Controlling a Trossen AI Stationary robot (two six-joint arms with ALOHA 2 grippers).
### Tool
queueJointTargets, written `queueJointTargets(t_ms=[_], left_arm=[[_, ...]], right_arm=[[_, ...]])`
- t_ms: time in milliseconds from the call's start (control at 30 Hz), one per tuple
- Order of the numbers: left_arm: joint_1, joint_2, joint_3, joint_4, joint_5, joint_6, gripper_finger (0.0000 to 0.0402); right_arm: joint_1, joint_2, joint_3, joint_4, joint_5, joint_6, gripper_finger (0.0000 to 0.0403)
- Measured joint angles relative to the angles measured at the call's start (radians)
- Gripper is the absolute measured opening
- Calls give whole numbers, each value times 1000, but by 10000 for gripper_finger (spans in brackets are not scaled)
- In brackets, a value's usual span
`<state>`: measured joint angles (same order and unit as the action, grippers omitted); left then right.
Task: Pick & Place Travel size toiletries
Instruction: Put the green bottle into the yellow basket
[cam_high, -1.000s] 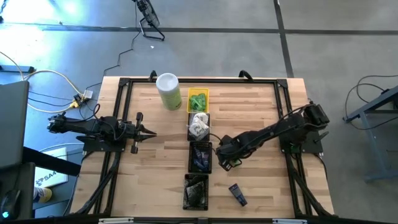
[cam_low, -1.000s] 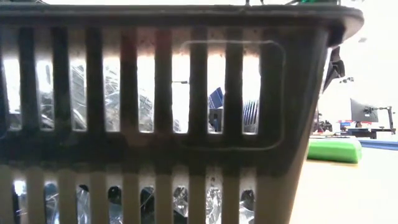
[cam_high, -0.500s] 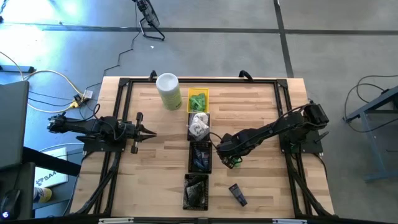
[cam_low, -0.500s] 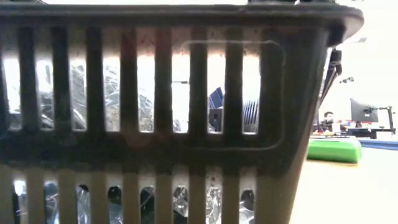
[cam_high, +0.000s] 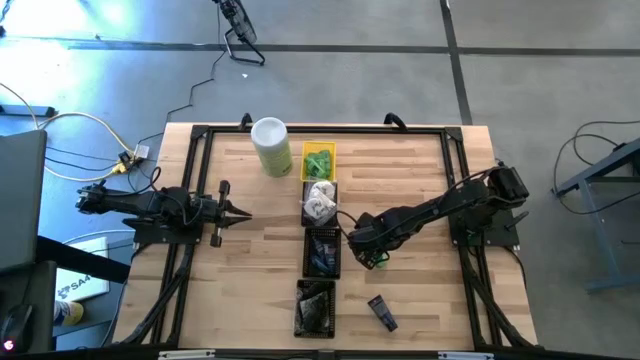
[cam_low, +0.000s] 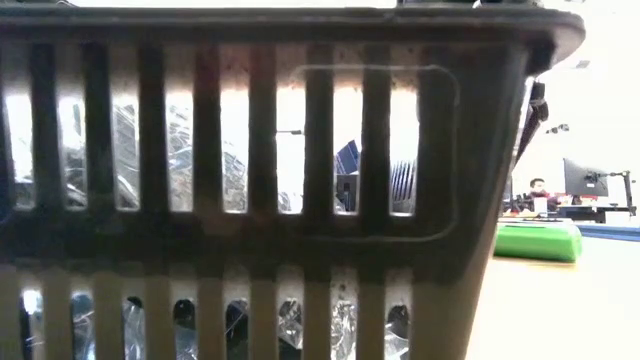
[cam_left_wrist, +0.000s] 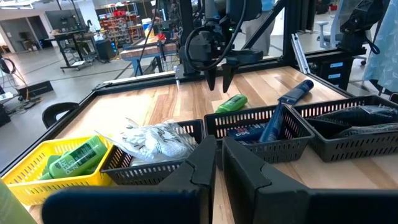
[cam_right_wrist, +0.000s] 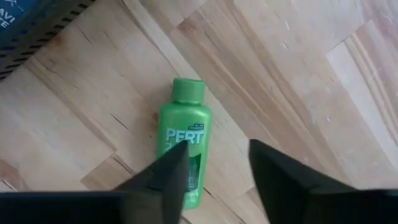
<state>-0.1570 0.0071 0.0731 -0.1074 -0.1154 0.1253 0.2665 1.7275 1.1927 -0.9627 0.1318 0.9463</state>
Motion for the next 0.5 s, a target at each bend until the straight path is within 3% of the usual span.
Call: queueJointTargets(t_ms=[267,500], left_arm=[[0,0,0,0,0,0,24],[0,0,0,0,0,0,24]], right_arm=[[0,0,0,1,0,-2,266],[2,0,0,2,-1,28,295]])
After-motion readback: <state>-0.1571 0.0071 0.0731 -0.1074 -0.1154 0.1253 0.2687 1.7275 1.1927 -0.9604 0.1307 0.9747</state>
